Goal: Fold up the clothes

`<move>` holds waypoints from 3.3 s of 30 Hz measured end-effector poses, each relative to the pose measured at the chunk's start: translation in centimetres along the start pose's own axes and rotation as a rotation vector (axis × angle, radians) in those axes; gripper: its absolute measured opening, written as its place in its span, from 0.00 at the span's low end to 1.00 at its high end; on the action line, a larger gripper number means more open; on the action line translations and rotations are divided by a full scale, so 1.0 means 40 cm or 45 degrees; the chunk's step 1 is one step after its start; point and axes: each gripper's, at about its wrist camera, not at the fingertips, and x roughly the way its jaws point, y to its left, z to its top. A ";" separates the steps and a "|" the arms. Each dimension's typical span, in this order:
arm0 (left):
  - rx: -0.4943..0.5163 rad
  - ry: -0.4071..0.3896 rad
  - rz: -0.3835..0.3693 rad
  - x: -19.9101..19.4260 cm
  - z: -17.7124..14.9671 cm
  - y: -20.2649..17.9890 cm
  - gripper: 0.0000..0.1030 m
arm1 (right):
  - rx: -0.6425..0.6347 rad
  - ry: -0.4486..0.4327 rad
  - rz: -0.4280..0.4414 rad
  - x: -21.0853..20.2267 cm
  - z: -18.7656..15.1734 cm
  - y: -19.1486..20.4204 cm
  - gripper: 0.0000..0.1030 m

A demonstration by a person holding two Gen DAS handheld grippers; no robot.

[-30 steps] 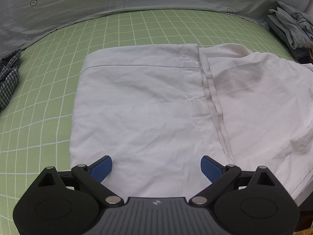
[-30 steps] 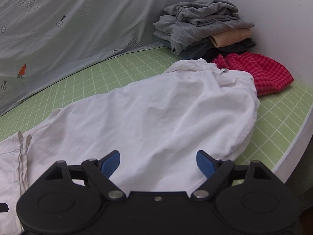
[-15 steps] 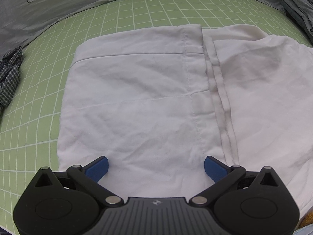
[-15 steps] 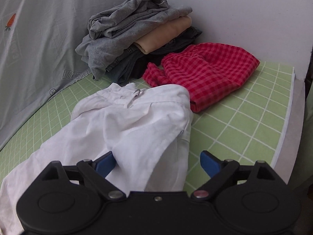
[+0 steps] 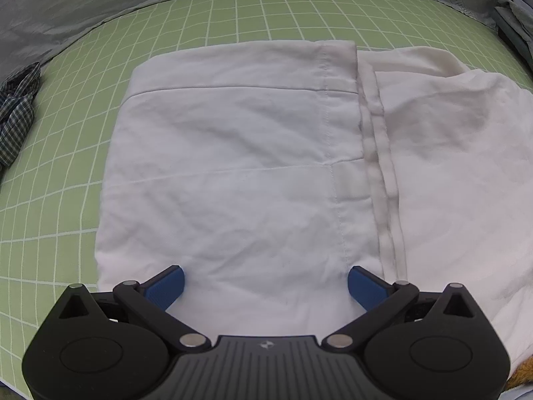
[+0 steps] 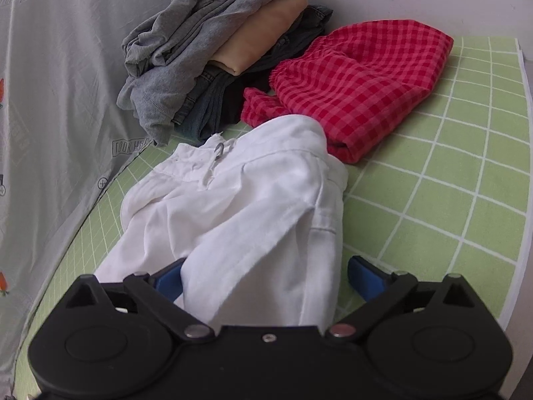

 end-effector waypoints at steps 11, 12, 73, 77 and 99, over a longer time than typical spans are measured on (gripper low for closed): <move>-0.005 -0.020 -0.013 0.001 -0.004 0.007 1.00 | -0.030 -0.037 -0.006 -0.055 0.008 0.023 0.18; -0.008 -0.015 -0.016 0.001 -0.003 0.009 1.00 | -0.068 -0.055 -0.012 -0.070 0.006 0.037 0.17; -0.095 -0.157 -0.064 -0.062 -0.040 0.112 1.00 | -1.857 0.350 0.438 -0.219 -0.657 0.537 0.26; -0.142 -0.170 -0.046 -0.072 -0.057 0.131 1.00 | -1.840 0.300 0.383 -0.242 -0.663 0.540 0.29; -0.131 -0.153 -0.057 -0.070 -0.048 0.138 1.00 | -1.321 0.173 0.317 -0.404 -0.392 0.464 0.74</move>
